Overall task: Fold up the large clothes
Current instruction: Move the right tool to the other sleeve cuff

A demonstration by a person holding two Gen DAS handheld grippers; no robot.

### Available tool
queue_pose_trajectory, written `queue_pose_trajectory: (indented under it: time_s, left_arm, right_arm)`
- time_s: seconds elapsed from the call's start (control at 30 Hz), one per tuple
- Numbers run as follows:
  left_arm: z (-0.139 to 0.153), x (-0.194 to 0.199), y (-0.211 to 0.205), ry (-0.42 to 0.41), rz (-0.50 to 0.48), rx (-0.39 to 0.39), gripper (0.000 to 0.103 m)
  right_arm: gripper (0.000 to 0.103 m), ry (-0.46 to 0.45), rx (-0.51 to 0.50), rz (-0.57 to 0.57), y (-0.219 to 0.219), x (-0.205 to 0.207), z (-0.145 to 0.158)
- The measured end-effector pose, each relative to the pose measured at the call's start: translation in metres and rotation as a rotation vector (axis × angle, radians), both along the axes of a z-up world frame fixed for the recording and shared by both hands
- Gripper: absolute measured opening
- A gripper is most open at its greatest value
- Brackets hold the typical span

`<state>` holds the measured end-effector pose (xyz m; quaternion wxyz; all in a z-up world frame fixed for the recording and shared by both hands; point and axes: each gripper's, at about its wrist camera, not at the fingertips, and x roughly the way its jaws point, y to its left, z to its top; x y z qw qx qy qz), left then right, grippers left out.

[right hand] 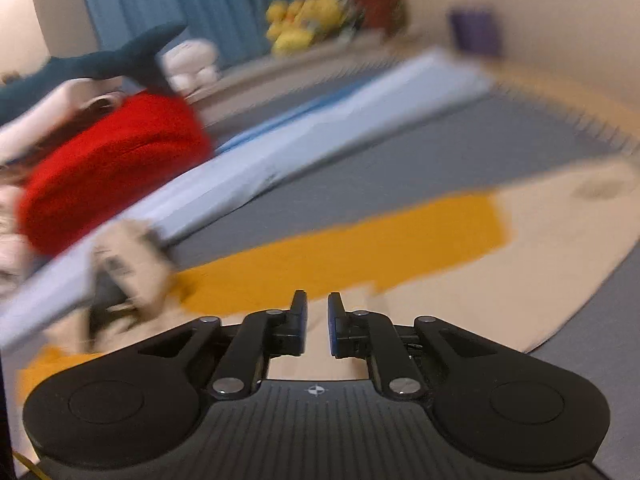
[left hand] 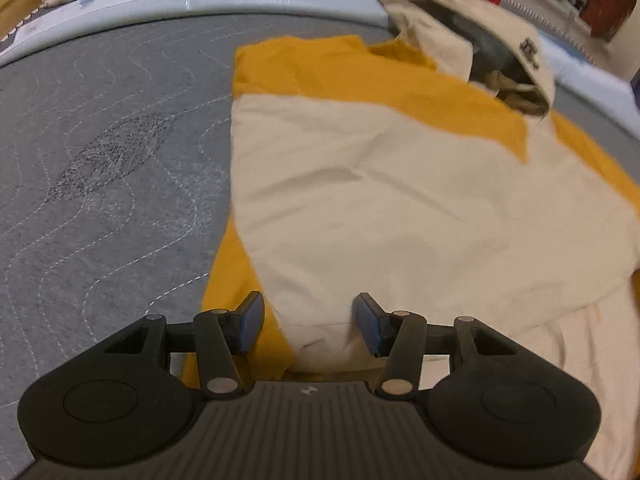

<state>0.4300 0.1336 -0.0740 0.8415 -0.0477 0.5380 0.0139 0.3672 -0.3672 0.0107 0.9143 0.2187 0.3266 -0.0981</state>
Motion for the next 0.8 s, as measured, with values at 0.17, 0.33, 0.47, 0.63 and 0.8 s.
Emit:
queue_pose_trajectory:
  time_s: [0.17,0.33,0.47,0.63,0.8]
  left_arm:
    - [0.008,-0.005,-0.002,-0.028,0.009,-0.028,0.056]
    - [-0.003,-0.002,-0.006,0.021,0.016,0.014,0.056]
    - [0.01,-0.004,-0.015,-0.027,-0.023,-0.017,0.058]
    - [0.003,-0.003,-0.024,0.009,-0.027,0.015,0.058]
    - [0.05,-0.01,-0.046,-0.144,-0.083,-0.014,0.065]
  right_arm:
    - [0.022,0.144,0.17,0.028,0.003,0.015,-0.038]
    - [0.028,0.315,0.174,-0.022,0.003,0.02,-0.072]
    - [0.028,0.296,0.198,-0.015,0.003,0.019,-0.072]
    - [0.029,0.289,0.184,-0.038,-0.006,0.012,-0.055]
    - [0.031,0.132,0.033,-0.019,-0.002,-0.002,-0.007]
